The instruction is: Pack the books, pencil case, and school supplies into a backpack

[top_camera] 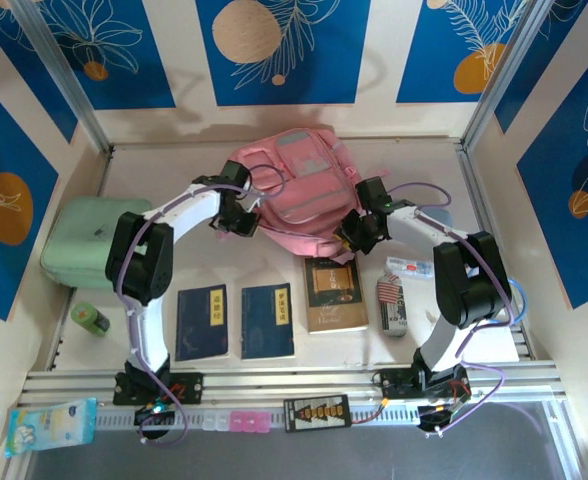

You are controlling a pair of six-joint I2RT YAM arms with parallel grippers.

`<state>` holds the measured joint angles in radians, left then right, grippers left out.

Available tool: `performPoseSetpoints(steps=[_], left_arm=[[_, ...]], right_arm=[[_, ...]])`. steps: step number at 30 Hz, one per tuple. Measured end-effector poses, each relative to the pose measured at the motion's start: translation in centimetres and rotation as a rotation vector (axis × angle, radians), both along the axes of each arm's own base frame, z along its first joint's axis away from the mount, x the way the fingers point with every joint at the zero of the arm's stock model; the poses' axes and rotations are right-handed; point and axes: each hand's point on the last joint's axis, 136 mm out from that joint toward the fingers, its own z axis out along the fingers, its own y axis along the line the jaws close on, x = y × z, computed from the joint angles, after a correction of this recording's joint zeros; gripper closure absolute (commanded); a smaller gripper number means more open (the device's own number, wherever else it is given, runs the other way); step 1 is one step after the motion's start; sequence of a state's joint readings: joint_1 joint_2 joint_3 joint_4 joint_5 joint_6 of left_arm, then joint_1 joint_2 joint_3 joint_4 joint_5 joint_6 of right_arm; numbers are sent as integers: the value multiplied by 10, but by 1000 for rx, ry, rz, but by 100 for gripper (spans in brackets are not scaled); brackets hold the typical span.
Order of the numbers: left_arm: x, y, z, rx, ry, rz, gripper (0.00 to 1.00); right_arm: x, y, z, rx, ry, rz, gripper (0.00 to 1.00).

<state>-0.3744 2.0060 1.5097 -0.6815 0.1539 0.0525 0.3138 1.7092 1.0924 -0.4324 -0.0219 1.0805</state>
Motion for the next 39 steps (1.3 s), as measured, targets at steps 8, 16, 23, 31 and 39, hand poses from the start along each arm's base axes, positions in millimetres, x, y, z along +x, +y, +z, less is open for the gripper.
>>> performPoseSetpoints(steps=[8, 16, 23, 31, 39], left_arm=[[24, 19, 0, -2, -18, 69, 74], [9, 55, 24, -20, -67, 259, 31], [-27, 77, 85, -126, -209, 407, 14], [-49, 59, 101, -279, -200, 417, 11], [-71, -32, 135, -550, -175, 290, 6]], right_arm=[[4, 21, 9, 68, -43, 58, 73], [9, 83, 18, 142, -61, 177, 73], [17, 143, 17, 193, -76, 303, 68], [19, 148, 39, 173, -154, 454, 32], [-17, 52, 97, -1, -324, 416, 25]])
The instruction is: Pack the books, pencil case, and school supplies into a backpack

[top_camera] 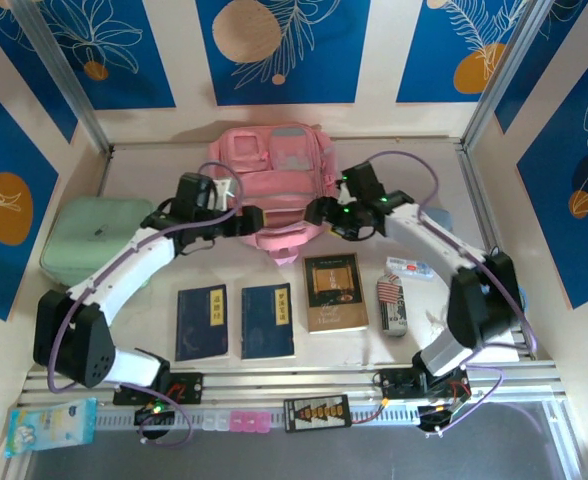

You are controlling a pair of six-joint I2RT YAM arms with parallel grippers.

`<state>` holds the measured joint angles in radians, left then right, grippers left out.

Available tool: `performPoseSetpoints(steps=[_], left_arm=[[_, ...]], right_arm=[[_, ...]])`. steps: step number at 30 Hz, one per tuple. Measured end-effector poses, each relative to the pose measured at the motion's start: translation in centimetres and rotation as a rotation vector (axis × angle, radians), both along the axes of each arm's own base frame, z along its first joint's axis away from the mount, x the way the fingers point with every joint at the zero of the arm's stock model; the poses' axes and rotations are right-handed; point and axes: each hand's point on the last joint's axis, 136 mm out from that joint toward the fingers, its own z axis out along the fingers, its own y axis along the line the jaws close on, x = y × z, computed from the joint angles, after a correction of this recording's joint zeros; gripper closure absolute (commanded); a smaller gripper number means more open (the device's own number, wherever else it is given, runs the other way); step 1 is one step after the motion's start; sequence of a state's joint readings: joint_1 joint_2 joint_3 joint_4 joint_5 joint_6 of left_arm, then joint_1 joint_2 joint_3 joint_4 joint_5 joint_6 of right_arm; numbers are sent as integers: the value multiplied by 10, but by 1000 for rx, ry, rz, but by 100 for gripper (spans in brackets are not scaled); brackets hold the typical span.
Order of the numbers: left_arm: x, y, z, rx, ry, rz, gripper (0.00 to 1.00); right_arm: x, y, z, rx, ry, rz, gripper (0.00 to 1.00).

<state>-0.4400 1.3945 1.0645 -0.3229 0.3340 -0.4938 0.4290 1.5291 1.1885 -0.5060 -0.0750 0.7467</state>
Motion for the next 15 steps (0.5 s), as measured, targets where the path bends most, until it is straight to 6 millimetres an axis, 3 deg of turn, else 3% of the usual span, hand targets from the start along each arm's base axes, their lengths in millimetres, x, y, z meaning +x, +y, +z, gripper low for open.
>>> performPoseSetpoints(steps=[3, 7, 10, 15], left_arm=[[-16, -43, -2, -45, 20, -67, 3], [-39, -89, -34, -24, 96, -99, 0], [-56, -112, -61, 13, 150, -116, 0], [-75, -136, -102, 84, 231, -135, 13]], right_arm=[[-13, -36, -14, -62, 10, -55, 26], [-41, -69, -68, -164, 154, -92, 34], [-59, -80, -95, -222, 233, -84, 42], [-62, -82, -108, -249, 263, -63, 52]])
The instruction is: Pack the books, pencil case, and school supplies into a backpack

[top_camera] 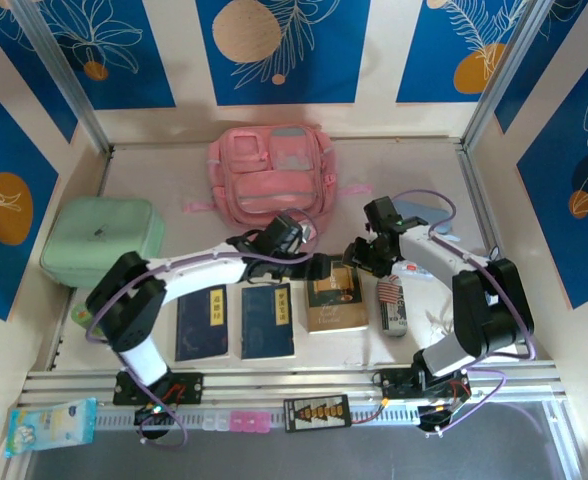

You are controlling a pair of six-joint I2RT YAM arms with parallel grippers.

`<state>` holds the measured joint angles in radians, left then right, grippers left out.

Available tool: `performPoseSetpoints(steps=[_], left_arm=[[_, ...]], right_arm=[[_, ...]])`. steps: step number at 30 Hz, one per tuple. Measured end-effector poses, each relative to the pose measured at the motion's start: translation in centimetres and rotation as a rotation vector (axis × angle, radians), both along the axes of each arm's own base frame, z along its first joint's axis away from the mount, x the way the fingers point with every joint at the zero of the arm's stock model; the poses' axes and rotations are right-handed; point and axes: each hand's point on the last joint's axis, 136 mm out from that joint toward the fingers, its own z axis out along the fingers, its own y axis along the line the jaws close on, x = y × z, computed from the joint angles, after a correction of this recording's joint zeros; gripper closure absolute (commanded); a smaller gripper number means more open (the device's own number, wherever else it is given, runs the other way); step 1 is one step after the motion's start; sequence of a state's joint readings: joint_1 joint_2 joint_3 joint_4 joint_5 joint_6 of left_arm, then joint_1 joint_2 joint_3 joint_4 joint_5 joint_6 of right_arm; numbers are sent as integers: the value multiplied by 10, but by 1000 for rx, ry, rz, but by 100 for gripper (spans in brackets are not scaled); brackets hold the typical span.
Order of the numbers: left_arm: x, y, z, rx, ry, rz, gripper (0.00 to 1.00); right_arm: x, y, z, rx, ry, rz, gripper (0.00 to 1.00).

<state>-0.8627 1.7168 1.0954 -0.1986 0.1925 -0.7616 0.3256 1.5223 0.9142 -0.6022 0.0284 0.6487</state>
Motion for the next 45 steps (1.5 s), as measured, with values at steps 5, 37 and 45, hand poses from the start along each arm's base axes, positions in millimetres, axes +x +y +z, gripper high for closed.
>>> performPoseSetpoints(steps=[5, 37, 45], left_arm=[[5, -1, -20, 70, 26, 36, 23], [18, -11, -56, 198, 157, 53, 41], [16, -17, -42, 109, 192, -14, 44]], right_arm=[[-1, -5, -13, -31, 22, 8, 59], [-5, -8, -31, -21, 79, -29, 70], [-2, -13, -29, -21, 79, -50, 76]])
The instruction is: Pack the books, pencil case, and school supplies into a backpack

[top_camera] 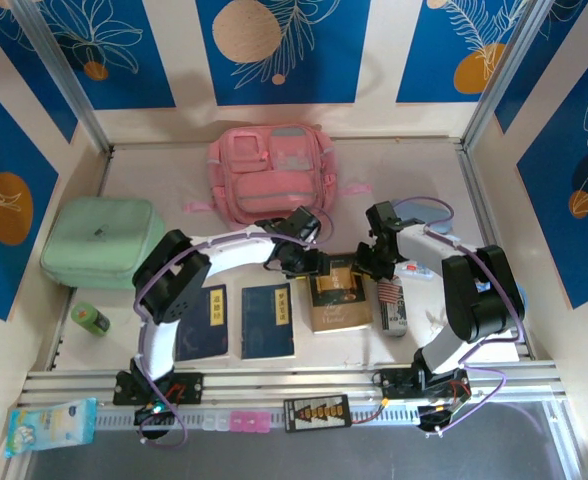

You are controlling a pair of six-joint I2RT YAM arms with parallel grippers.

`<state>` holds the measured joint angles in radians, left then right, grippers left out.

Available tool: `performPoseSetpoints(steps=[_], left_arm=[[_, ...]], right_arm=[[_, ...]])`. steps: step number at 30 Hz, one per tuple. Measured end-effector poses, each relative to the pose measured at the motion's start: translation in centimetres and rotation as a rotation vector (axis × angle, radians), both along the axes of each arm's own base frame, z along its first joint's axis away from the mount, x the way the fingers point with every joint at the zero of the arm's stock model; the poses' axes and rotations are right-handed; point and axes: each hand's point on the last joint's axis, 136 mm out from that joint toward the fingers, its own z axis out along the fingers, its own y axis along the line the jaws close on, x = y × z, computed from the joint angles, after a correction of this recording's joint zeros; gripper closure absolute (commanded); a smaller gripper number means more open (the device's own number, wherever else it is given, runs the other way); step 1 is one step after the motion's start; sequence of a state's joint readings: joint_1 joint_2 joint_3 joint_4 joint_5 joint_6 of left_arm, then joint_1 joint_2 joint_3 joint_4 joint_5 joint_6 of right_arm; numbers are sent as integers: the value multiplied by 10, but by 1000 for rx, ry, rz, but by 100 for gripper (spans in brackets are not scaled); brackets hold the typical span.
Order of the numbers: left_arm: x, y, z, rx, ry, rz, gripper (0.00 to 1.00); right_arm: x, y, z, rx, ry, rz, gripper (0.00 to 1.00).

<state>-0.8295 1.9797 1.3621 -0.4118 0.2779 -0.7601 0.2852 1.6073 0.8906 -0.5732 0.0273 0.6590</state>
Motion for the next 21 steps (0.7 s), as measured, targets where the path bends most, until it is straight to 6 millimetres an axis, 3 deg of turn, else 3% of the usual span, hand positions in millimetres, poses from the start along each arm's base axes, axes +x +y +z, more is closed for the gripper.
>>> performPoseSetpoints(steps=[10, 15, 21], left_arm=[[-1, -17, 43, -216, -72, -56, 51], [1, -30, 53, -300, -106, -86, 58], [5, -39, 61, -351, -152, -121, 58]], right_arm=[[1, -8, 0, -7, 12, -25, 78], [3, -11, 0, -10, 19, -33, 79], [3, -13, 0, -10, 22, -39, 78]])
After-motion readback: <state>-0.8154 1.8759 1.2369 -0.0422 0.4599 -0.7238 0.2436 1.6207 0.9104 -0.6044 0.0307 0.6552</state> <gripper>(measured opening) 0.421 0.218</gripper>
